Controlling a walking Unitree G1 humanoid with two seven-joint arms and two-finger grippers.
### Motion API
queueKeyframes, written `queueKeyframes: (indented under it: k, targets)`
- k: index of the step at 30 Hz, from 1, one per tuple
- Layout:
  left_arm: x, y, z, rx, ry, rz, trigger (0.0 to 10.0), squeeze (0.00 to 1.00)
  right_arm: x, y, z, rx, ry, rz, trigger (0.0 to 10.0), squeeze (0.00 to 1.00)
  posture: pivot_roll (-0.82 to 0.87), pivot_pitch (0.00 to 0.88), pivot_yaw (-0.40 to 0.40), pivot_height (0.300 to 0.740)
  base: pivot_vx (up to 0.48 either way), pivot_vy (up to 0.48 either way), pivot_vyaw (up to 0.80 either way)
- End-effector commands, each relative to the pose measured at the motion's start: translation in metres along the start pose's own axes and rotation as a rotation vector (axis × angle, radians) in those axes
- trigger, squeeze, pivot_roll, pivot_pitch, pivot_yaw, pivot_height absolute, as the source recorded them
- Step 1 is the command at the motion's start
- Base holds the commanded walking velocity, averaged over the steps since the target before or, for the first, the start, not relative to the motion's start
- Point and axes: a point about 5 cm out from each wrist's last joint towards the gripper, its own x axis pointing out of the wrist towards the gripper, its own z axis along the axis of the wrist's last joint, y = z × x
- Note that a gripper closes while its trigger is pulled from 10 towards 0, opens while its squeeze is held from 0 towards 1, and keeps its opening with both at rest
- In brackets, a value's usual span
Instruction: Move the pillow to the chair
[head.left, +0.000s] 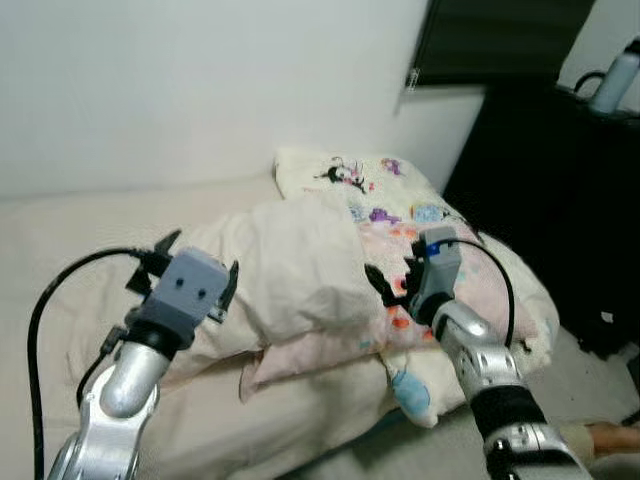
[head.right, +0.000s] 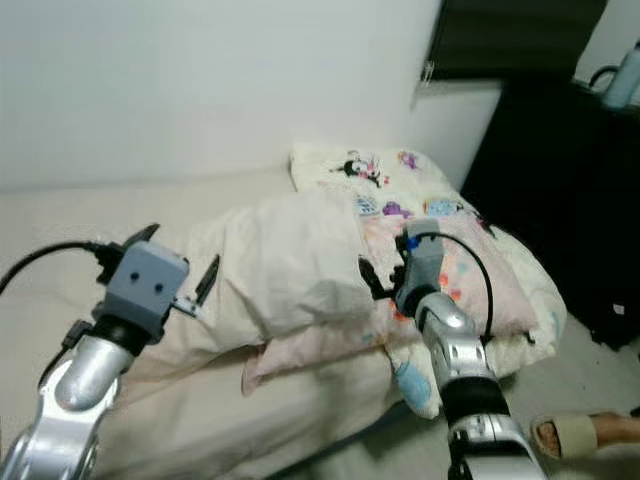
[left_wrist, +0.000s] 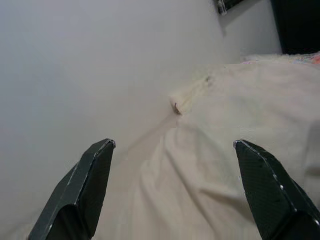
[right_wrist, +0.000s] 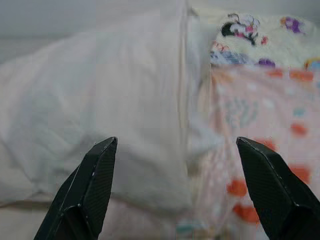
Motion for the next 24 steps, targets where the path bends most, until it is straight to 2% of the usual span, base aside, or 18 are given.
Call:
queueKeyframes:
  k: [1,2,3,4,7,8,9,10,11,12,14,15,16,18,24]
  targets:
    - [0.0,-0.003,-0.001,-0.001,0.012,-0.007,10.0,0.0,-0.001,-0.006,0.001,0.047,-0.004,-0.021,10.0,1.0,0.08,0.0,-0.118,0.598,0.0,0.0,0.0]
    - [0.0,-0.003,-0.001,0.0,0.013,-0.007,10.0,0.0,0.0,-0.007,0.002,0.085,-0.008,-0.018,10.0,1.0,0.08,0.0,-0.118,0.593,0.0,0.0,0.0]
    - [0.001,-0.003,0.0,0.002,0.012,-0.006,10.0,0.0,0.001,-0.007,0.002,0.198,-0.02,-0.016,10.0,1.0,0.08,0.0,-0.118,0.588,0.0,0.0,0.0]
    - [0.001,-0.003,0.0,0.002,0.012,-0.006,10.0,0.0,0.001,-0.007,0.002,0.198,-0.02,-0.016,10.0,1.0,0.08,0.0,-0.118,0.588,0.0,0.0,0.0]
    - [0.002,-0.004,0.001,0.007,0.008,-0.006,10.0,0.0,0.002,-0.009,0.002,0.448,-0.046,-0.017,10.0,1.0,0.08,0.0,-0.12,0.573,0.0,0.0,0.0]
    - [0.002,-0.004,0.001,0.008,0.007,-0.007,10.0,0.0,0.002,-0.011,0.001,0.495,-0.046,-0.03,10.0,0.8,0.08,0.0,-0.12,0.568,0.0,0.0,0.0]
    - [0.002,-0.004,0.001,0.008,0.007,-0.007,10.0,0.0,0.002,-0.011,0.001,0.495,-0.046,-0.03,10.0,0.8,0.08,0.0,-0.12,0.568,0.0,0.0,0.0]
    - [0.002,-0.004,0.002,0.009,0.007,-0.008,10.0,0.0,0.002,-0.012,-0.002,0.535,-0.044,-0.041,10.0,0.56,0.08,0.0,-0.12,0.563,0.0,0.0,0.0]
    - [0.002,-0.005,0.002,0.01,0.007,-0.009,10.0,0.0,0.001,-0.013,-0.006,0.566,-0.037,-0.055,10.0,0.0,0.08,0.0,-0.121,0.558,0.0,0.0,0.0]
    - [0.002,-0.005,0.002,0.01,0.007,-0.009,10.0,0.0,0.001,-0.013,-0.006,0.566,-0.037,-0.055,10.0,0.0,0.08,0.0,-0.121,0.558,0.0,0.0,0.0]
    - [0.002,-0.005,0.003,0.013,0.003,-0.011,10.0,0.0,0.0,-0.009,-0.02,0.681,-0.014,-0.031,10.0,0.0,0.09,0.0,-0.118,0.548,0.0,0.0,0.0]
    - [0.002,-0.005,0.003,0.013,0.003,-0.011,10.0,0.0,0.0,-0.009,-0.02,0.681,-0.014,-0.031,10.0,0.0,0.09,0.0,-0.118,0.548,0.0,0.0,0.0]
    - [0.003,-0.006,0.004,0.018,0.0,-0.013,10.0,0.0,0.0,-0.004,-0.024,0.766,-0.013,0.027,10.0,0.0,0.09,0.0,-0.117,0.543,0.0,0.0,0.0]
    - [0.003,-0.006,0.004,0.023,-0.002,-0.013,10.0,0.0,0.001,0.003,-0.025,0.851,-0.021,0.095,10.0,0.0,0.09,0.0,-0.117,0.533,0.0,0.0,0.0]
    - [0.001,-0.006,0.003,0.019,0.007,0.015,10.0,0.0,0.004,0.009,-0.027,0.847,-0.017,0.143,10.0,0.0,0.09,0.0,-0.108,0.518,0.0,0.0,0.0]
